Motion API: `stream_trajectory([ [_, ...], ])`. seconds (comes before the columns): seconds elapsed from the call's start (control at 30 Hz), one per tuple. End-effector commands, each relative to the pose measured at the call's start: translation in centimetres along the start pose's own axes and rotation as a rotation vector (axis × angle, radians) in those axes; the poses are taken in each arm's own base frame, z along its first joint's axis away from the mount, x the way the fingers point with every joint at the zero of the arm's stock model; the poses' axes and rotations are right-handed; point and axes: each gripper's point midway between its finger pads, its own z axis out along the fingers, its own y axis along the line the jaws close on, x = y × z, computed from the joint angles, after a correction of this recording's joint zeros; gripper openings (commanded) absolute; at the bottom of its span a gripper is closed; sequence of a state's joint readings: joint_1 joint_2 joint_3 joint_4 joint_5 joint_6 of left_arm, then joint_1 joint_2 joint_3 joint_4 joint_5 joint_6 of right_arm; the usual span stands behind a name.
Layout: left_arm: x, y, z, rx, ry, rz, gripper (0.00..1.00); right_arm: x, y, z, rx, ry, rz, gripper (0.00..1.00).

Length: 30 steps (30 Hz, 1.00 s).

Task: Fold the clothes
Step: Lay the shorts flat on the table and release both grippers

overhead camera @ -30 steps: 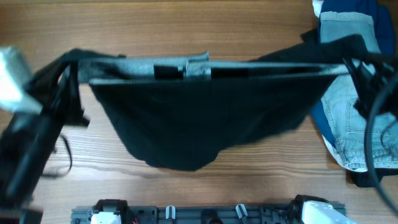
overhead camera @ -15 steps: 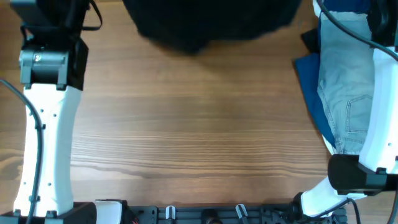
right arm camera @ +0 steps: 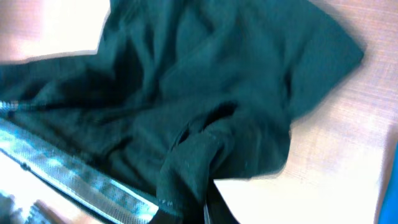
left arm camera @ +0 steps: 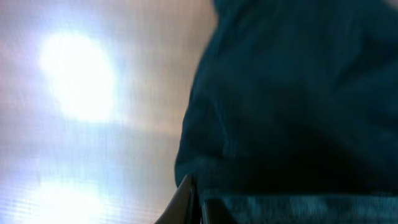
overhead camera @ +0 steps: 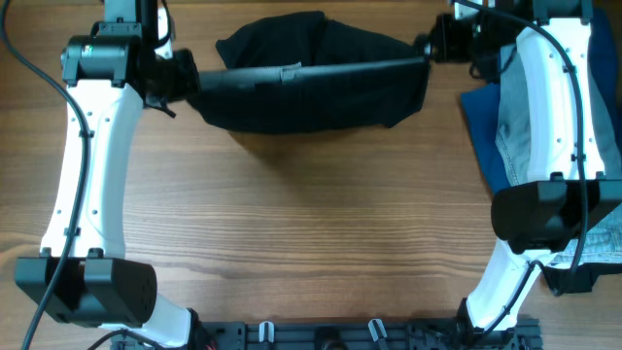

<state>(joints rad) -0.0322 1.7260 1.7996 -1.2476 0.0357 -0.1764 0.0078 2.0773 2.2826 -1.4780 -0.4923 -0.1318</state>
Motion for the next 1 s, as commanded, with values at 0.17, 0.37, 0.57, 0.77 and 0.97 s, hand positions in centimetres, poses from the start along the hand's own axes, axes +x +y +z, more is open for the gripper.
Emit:
stream_trajectory([
  [0.17,6.6,2.1,-0.2,-0.044,0.262,-0.032,0.04,4.1,-0.5,-0.7,0.054,0.136,0.071,0.04],
  [0.37,11.3,3.2,2.7,-0.081,0.423,-0.063,0.04,10.1,-0.4,0.7,0.075,0.265,0.102,0.03],
  [0.57,16.2,3.5,4.0,-0.106,0.572,-0.057,0.04,17.4,0.3,0.3,0.097,0.278,0.15,0.22],
  [0.77,16.6,3.5,4.9,-0.113,0.57,-0.074,1.0,23.0,-1.0,3.9,0.093,0.388,0.242,0.37],
  [0.97,12.7,2.5,3.9,-0.061,0.369,-0.083,1.0,18.5,-1.4,3.8,0.104,0.228,0.162,0.5],
])
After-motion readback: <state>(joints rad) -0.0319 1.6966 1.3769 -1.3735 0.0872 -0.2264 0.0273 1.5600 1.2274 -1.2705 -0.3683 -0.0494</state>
